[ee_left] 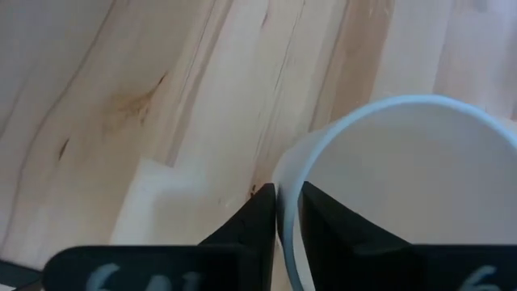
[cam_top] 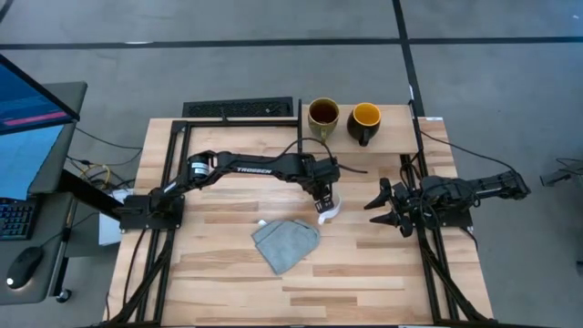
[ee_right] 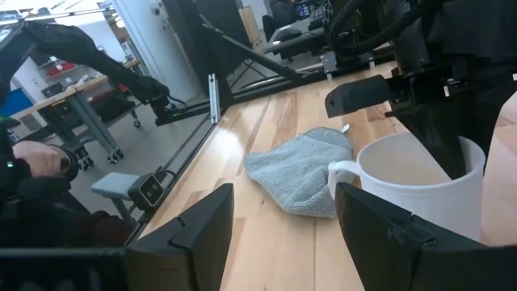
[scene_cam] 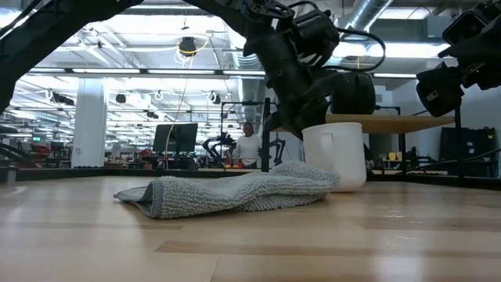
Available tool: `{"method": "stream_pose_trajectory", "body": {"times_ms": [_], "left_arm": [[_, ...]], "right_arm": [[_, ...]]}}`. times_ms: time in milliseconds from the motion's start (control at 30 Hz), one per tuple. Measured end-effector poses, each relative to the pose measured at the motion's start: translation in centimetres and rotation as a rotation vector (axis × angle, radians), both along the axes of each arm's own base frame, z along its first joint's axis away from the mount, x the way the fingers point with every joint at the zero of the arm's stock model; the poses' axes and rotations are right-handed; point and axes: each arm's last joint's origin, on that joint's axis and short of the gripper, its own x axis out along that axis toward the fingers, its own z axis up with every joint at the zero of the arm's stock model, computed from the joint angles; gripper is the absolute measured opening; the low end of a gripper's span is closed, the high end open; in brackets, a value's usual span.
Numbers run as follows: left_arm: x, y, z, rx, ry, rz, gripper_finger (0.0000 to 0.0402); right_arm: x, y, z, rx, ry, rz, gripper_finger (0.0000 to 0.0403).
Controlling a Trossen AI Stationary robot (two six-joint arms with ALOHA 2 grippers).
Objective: Stack small to large cups/mugs on shelf
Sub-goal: Put the white mug on the shelf
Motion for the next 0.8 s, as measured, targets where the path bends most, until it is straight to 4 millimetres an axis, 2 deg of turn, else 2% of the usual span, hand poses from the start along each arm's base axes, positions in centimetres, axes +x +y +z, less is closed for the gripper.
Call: {"method": "stream_pose_trajectory", "body": {"times_ms": [200, 533, 800], "left_arm": [[0.01, -0.12, 0.00, -0.033, -0.004, -0.027, 0.0054], [0.21, -0.40, 0.11, -0.070, -0.029, -0.062, 0.0125], [0.24, -0.54, 0.13, -0.106, -0.038, -0.109, 0.0146]], "right_arm": [[0.00, 0.00, 0.00, 0.000, 0.000, 0.000, 0.0240], [0.00, 0.00, 0.00, 0.000, 0.000, 0.000, 0.0240], [0.00, 0.00, 0.00, 0.000, 0.000, 0.000, 0.0240]]}}
